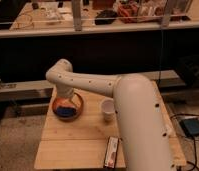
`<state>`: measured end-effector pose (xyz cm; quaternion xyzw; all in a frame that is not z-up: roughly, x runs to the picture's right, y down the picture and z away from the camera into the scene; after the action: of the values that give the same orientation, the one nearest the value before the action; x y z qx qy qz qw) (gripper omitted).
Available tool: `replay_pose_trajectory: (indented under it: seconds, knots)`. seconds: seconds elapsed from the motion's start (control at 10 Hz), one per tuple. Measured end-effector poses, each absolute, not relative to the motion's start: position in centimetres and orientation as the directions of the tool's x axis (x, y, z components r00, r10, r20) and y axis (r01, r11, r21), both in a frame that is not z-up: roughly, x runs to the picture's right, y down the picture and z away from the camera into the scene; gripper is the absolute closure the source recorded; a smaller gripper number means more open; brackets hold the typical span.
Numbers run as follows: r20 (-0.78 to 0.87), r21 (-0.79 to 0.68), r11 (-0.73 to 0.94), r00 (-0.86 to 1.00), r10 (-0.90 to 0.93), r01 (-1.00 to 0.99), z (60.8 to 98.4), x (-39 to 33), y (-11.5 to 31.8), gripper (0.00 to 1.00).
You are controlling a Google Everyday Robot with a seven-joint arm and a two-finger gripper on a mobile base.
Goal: Place the white sponge in the ceramic bowl
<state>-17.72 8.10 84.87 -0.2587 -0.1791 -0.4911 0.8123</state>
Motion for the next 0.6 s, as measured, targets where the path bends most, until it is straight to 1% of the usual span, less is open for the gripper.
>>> replay_pose_trajectory:
  seconds: [0.6]
  knots:
    - [0.545, -0.244, 0.384, 0.454, -0.705, 0.890, 84.87, -17.72, 8.10, 0.20]
